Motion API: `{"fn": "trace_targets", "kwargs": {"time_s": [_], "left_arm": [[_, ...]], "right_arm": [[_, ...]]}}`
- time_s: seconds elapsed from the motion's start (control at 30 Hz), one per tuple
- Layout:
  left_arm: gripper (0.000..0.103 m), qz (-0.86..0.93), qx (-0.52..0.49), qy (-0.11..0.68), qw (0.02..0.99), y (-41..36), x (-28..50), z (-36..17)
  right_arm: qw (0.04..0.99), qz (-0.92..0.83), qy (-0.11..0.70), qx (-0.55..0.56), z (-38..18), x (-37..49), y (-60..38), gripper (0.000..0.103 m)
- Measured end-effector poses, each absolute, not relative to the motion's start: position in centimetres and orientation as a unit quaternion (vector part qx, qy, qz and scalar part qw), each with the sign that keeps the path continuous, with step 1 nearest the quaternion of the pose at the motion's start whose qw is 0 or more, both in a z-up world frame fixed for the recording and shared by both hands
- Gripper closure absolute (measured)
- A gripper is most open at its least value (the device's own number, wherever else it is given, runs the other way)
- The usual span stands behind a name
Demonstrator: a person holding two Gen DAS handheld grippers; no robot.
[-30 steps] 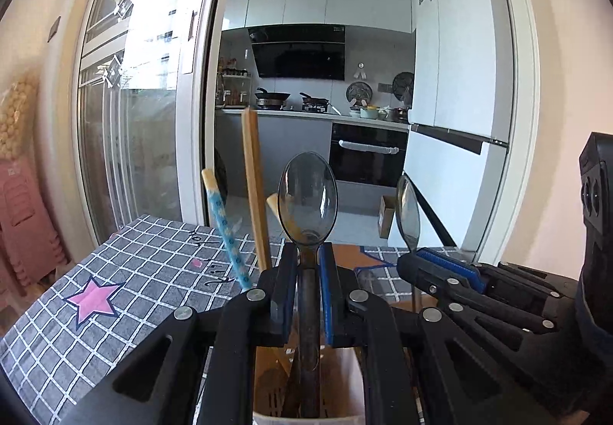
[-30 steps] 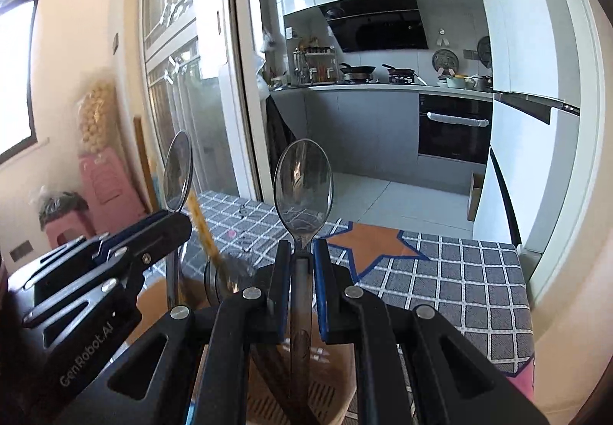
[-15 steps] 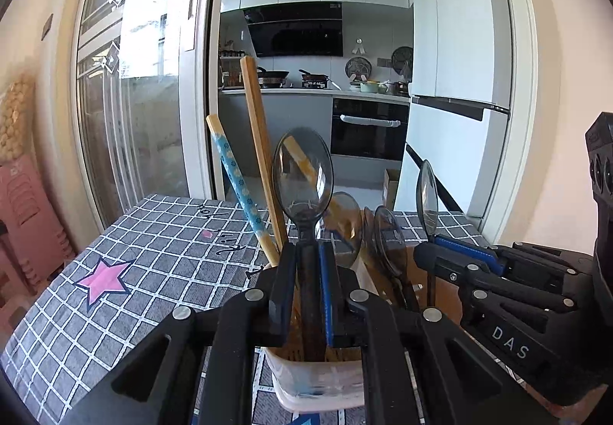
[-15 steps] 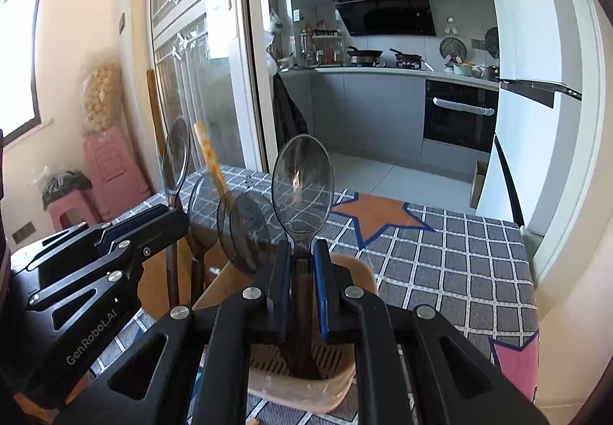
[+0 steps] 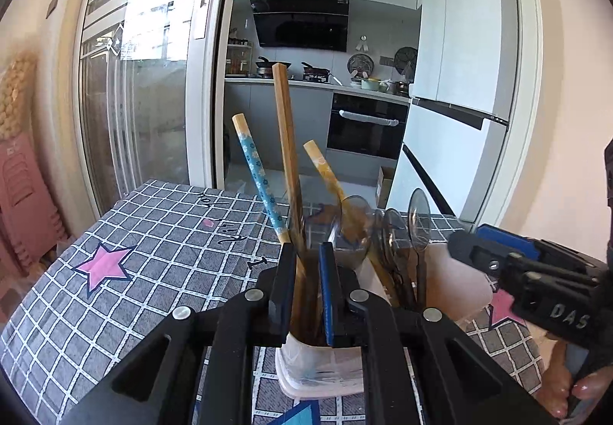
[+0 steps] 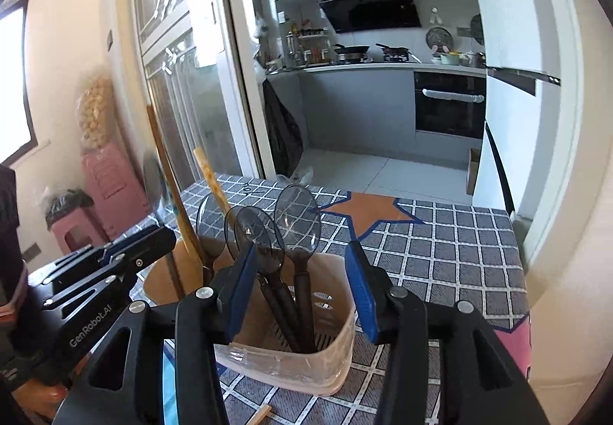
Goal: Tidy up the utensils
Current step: 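Move both grippers back down toward the two plain wooden chopsticks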
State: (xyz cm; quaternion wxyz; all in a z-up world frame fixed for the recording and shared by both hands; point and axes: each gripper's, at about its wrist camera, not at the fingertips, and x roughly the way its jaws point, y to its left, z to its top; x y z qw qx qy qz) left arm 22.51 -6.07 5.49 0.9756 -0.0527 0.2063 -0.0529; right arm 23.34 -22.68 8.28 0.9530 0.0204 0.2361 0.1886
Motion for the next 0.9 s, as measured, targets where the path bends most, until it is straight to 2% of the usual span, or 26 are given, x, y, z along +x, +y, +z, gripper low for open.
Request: {"fn": "trace_targets", "kwargs": {"time_s": [0.17,0.37,0.57,0.6,0.63,0.73,0.9], "left_arm": [[0.061,-0.051,-0.072,0.209,0.974,-5.3,22.4,5.7],[0.061,-0.041,-0.051,0.221,0.973,-5.1,21.3,6.2],[0.06,-0.042,-0.038,0.262,0.963,-4.6,19.5,5.5],[0.037,-0.043,-0.037,0.265,0.963,-4.6,19.1,5.3],[0.0,-0.039,-0.034,0.272,0.961,-4.4,18.5,5.1],[0.0,-0.03,-0.029,0.264,0.964,-4.0,16.2,4.8],[0.0,-0.039,-0.024,0.306,0.951,-3.2,13.8,3.2]], "right_arm": [[0.951,0.189,0.243,0.04,8.6,22.8,-23.6,0.051],[0.947,0.191,0.253,0.053,8.9,21.7,-24.2,0.047],[0.937,0.19,0.283,0.072,8.1,20.1,-24.6,0.037],[0.936,0.189,0.288,0.074,8.0,19.8,-24.8,0.037],[0.933,0.188,0.295,0.078,7.8,19.4,-24.9,0.036],[0.928,0.184,0.312,0.091,7.2,18.3,-25.2,0.032],[0.917,0.17,0.344,0.106,6.0,16.4,-25.6,0.025]]}}
